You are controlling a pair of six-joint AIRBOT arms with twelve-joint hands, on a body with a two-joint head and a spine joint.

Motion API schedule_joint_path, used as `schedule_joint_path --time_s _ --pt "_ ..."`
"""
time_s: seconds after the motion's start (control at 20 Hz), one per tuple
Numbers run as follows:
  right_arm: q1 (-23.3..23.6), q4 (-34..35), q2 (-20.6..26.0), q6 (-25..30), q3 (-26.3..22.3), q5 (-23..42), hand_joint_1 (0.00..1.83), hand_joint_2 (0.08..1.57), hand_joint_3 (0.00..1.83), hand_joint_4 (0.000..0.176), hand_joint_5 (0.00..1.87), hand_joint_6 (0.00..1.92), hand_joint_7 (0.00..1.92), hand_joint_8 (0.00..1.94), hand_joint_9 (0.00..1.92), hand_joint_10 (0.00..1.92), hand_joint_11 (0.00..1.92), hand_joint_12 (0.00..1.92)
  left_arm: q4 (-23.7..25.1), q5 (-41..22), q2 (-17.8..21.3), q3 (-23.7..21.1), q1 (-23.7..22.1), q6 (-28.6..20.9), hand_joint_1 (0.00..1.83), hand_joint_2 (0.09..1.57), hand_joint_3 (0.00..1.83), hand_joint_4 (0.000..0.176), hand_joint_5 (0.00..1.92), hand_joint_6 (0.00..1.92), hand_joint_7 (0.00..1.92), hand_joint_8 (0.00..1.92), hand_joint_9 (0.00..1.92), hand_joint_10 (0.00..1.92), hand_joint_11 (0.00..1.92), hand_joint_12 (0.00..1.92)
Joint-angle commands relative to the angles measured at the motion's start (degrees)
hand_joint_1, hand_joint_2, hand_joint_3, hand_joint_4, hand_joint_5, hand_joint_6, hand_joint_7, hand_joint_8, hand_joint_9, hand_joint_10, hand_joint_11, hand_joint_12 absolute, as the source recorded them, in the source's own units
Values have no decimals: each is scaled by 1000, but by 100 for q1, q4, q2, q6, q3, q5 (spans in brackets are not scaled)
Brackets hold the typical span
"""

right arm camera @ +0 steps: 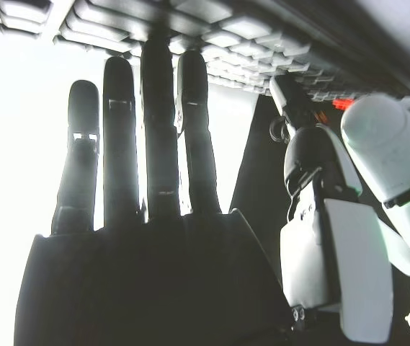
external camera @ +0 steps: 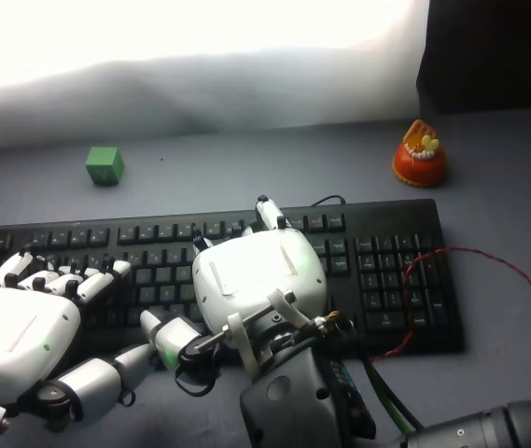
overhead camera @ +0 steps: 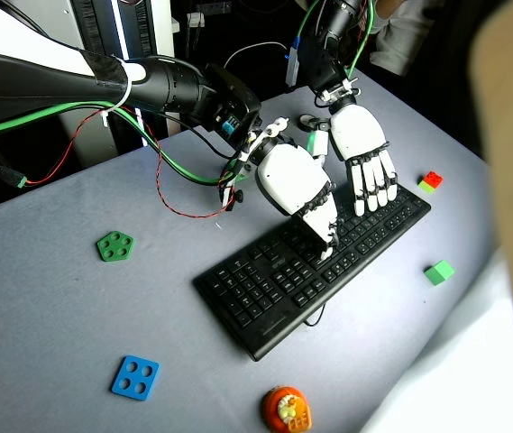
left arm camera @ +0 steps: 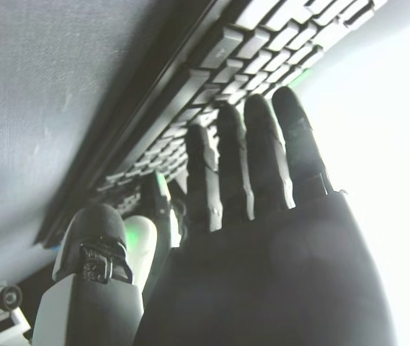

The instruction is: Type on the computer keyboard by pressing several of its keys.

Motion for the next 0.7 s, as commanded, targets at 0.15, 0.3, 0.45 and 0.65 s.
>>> schedule_joint_path --time_s 0.15,0.3,0.45,0.65 --pt "5 -403 -6 151 45 60 83 1189 0 0 649 428 737 19 364 489 0 1191 -58 -303 56 73 -11 34 0 1289 2 0 808 130 320 6 234 4 0 702" --pt "-14 -404 -7 184 54 29 99 1200 3 0 392 352 857 31 588 840 31 1645 -101 -267 55 88 -11 35 0 1283 0 32 335 9 572 58 533 122 0 1065" --pt "-26 -449 -14 220 101 -7 82 1208 3 0 488 370 776 2 418 1012 31 1729 -191 -372 49 57 -11 53 0 1293 3 55 265 5 529 20 541 124 0 1164" --pt "-30 -452 -15 237 116 -24 93 1203 0 0 561 496 752 22 490 785 1 1617 -362 -439 33 -22 -12 73 19 1304 4 0 535 94 492 28 406 98 0 1108"
